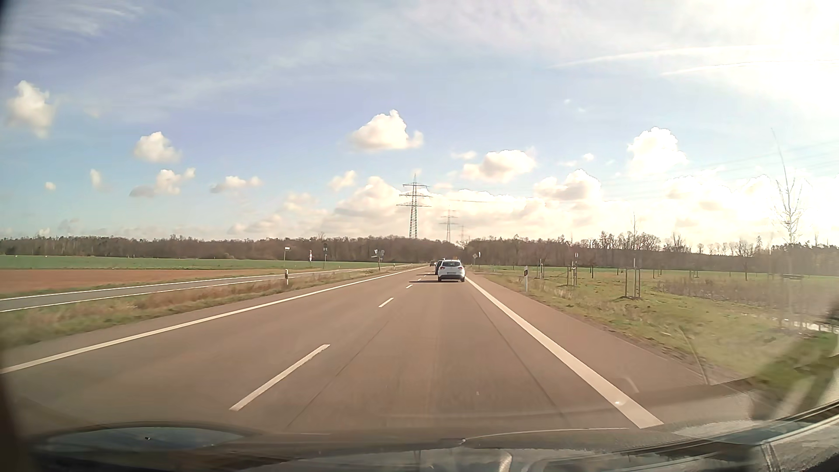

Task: Follow the waypoints while adhering to traffic rules and regulations

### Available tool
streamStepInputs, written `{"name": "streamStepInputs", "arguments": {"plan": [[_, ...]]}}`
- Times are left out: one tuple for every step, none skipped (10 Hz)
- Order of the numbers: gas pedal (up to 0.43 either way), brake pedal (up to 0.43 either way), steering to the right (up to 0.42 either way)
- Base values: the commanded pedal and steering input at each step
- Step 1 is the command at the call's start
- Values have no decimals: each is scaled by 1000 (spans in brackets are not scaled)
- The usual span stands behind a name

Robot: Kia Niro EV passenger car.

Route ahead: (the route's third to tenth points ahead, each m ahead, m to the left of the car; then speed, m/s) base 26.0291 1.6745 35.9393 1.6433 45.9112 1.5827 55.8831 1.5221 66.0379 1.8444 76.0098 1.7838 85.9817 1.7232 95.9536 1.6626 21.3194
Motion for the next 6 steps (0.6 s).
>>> {"name": "streamStepInputs", "arguments": {"plan": [[209, 0, -1], [209, 0, -1], [209, 0, -1], [209, 0, 0], [209, 0, 0], [209, 0, 0]]}}
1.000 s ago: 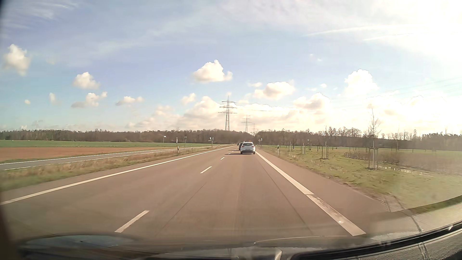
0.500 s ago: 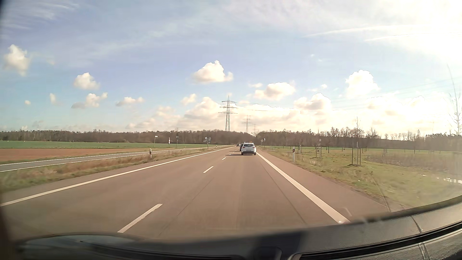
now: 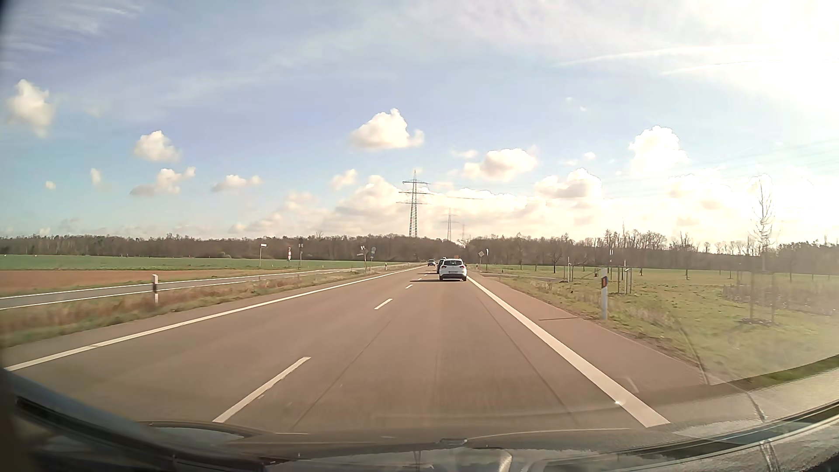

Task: Follow the waypoints while adhering to traffic rules and regulations

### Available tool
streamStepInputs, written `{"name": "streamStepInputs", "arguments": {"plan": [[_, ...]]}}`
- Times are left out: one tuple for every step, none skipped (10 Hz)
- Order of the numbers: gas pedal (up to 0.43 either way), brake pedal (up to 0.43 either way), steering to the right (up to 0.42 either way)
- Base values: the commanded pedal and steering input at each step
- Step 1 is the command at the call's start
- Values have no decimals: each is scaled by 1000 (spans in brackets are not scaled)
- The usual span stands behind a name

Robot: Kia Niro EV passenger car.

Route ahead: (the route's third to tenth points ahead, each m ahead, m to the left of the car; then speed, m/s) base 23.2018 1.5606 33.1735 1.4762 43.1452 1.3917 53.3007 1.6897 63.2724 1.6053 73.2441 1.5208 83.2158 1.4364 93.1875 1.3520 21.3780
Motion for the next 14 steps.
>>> {"name": "streamStepInputs", "arguments": {"plan": [[197, 0, 0], [189, 0, 0], [177, 0, 0], [177, 0, 0], [169, 0, 0], [169, 0, 0], [157, 0, 0], [157, 0, 0], [157, 0, 0], [157, 0, 0], [157, 0, 0], [157, 0, 0], [157, 0, 0], [157, 0, 0]]}}
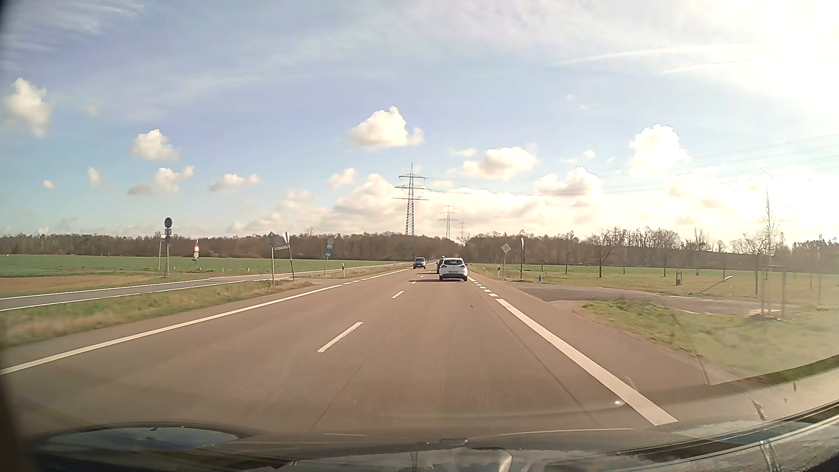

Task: Follow the waypoints while adhering to traffic rules and regulations

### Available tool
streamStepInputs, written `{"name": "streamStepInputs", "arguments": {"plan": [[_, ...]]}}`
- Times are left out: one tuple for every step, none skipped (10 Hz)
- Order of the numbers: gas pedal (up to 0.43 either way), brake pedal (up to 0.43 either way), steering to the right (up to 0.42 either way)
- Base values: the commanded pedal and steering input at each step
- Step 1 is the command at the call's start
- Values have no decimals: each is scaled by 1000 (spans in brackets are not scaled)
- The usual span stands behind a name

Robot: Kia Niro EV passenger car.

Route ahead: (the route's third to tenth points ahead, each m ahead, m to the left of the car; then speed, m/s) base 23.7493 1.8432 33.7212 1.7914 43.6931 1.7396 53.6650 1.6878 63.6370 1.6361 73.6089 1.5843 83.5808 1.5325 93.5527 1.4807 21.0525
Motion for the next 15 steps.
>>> {"name": "streamStepInputs", "arguments": {"plan": [[157, 0, 0], [157, 0, 0], [157, 0, 0], [157, 0, 0], [157, 0, 0], [157, 0, 0], [157, 0, 0], [157, 0, 0], [157, 0, 0], [157, 0, 0], [157, 0, 0], [157, 0, 0], [157, 0, 0], [157, 0, 0], [157, 0, 0]]}}
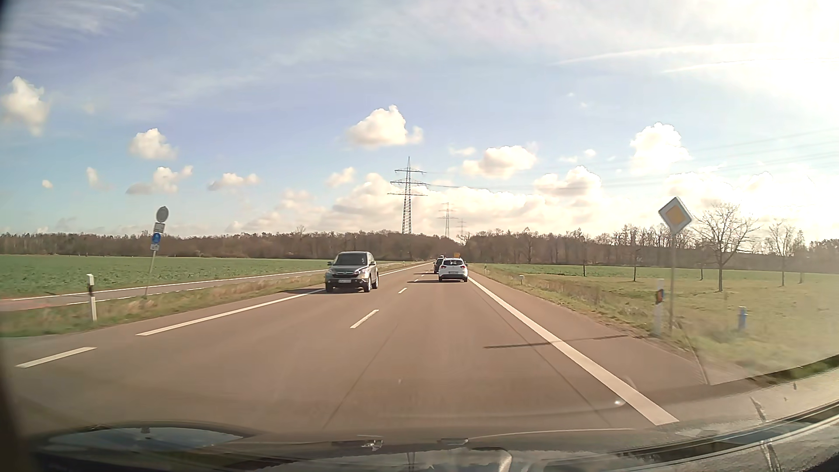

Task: Follow the waypoints while adhering to traffic rules and regulations

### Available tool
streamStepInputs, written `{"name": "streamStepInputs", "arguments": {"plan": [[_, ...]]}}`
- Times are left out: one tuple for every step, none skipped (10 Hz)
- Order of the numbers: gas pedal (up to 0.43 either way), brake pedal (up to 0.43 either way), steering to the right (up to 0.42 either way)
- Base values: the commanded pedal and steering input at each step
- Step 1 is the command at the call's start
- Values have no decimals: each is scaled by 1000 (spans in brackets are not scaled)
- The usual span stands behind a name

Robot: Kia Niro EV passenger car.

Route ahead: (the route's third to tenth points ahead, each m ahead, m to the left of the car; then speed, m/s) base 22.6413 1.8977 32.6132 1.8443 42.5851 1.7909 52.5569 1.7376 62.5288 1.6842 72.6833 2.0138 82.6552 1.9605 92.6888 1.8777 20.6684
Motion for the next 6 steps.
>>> {"name": "streamStepInputs", "arguments": {"plan": [[157, 0, 0], [157, 0, 0], [157, 0, 0], [157, 0, 0], [157, 0, -1], [157, 0, -1]]}}
